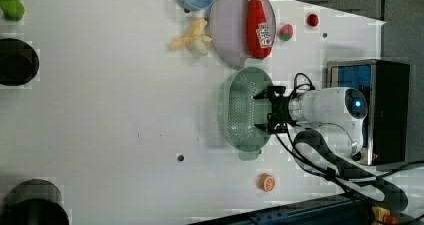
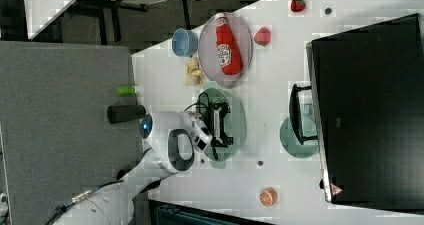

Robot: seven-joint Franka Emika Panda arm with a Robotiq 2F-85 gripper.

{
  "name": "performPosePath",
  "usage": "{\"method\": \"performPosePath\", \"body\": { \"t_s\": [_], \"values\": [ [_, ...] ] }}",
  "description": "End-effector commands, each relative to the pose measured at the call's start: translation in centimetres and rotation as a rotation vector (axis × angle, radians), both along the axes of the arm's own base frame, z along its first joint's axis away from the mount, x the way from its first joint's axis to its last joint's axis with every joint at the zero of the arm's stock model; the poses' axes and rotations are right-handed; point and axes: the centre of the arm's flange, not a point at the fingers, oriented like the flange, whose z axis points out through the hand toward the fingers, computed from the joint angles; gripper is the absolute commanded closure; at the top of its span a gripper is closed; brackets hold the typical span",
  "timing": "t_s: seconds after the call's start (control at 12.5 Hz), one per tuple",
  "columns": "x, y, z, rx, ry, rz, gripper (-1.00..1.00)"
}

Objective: Drag strainer left to right.

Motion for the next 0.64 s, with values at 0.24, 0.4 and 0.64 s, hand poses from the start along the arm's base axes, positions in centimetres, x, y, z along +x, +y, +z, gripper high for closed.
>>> {"method": "performPosePath", "body": {
  "t_s": [0.24, 0.4, 0.64],
  "values": [
    [0.3, -6.1, 0.7, -0.022, -0.001, 0.079, -1.00],
    [0.2, -7.9, 0.6, -0.030, 0.000, 0.062, -1.00],
    [0.2, -10.0, 0.7, -0.038, -0.002, 0.077, -1.00]
  ]
}}
